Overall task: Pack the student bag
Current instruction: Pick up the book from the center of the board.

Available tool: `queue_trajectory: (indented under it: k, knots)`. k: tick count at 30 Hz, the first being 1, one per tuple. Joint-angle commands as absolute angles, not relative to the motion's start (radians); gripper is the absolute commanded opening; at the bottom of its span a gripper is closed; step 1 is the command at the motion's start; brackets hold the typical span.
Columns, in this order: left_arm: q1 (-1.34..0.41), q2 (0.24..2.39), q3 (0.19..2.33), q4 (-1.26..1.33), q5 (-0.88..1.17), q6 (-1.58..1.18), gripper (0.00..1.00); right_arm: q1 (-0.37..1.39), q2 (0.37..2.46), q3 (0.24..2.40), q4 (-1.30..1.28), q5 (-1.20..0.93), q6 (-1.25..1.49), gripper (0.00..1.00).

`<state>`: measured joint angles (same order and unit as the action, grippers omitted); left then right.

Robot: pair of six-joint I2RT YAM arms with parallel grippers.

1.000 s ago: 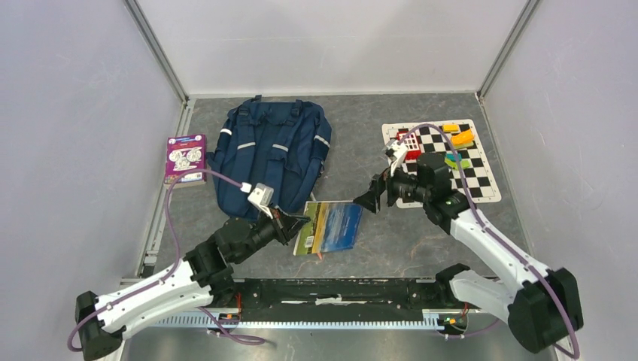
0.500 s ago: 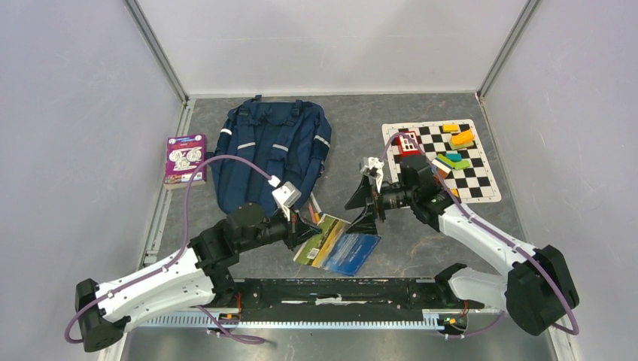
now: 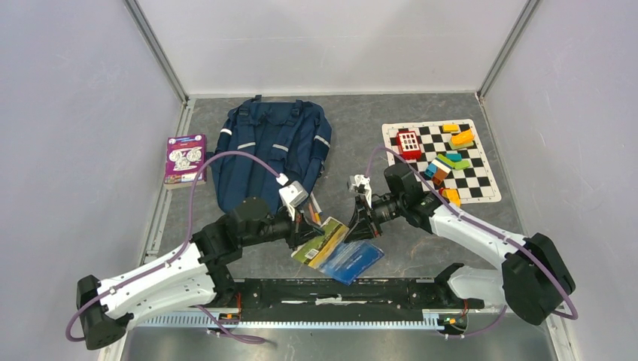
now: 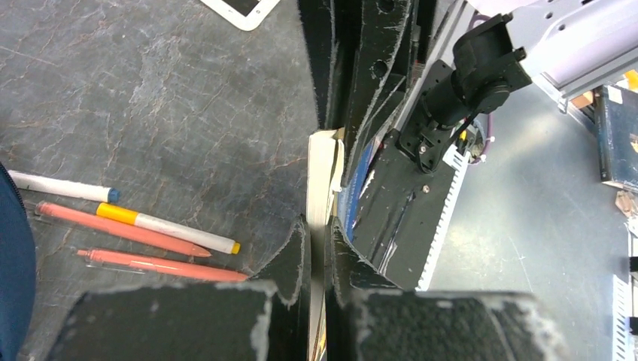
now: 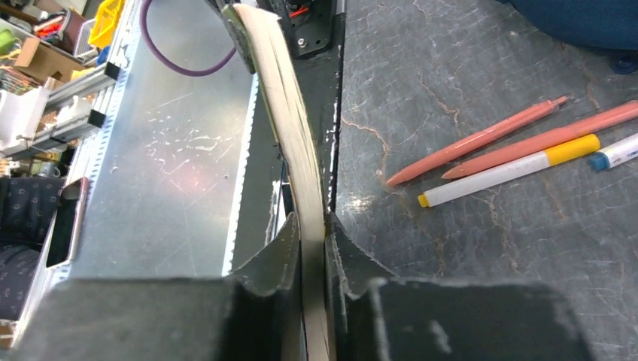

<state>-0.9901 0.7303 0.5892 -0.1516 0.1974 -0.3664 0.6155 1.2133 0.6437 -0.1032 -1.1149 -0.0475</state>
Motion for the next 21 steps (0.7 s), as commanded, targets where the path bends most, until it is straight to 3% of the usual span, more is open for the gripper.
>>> queue_trajectory:
  k: [1,3,4,7,9,17,21]
  knots:
    - [-0.967,0.74,0.673,-0.075,0.208,-0.318,0.02,0.63,1.183,0.64,-0.129,-1.067,-0.053,0.02]
    - [-0.961,0.757,0.705,-0.125,0.183,-0.289,0.06,0.629,1.154,0.654,-0.127,-0.938,-0.007,0.0]
    - [-0.959,0.77,0.736,-0.174,0.165,-0.268,0.2,0.628,1.142,0.668,-0.129,-0.868,0.024,0.0]
    - [-0.953,0.809,0.845,-0.361,0.066,-0.163,0.82,0.627,1.087,0.74,-0.129,-0.743,0.121,0.0]
    - [-0.943,0.839,0.912,-0.467,-0.038,-0.106,0.99,0.627,1.039,0.793,-0.13,-0.644,0.18,0.0]
    - [-0.806,0.944,0.923,-0.603,-0.186,-0.002,1.0,0.556,0.967,0.963,-0.358,-0.12,0.288,0.0]
    - [-0.805,1.009,0.89,-0.63,-0.271,0.028,1.0,0.436,0.932,0.967,-0.384,-0.105,0.314,0.0]
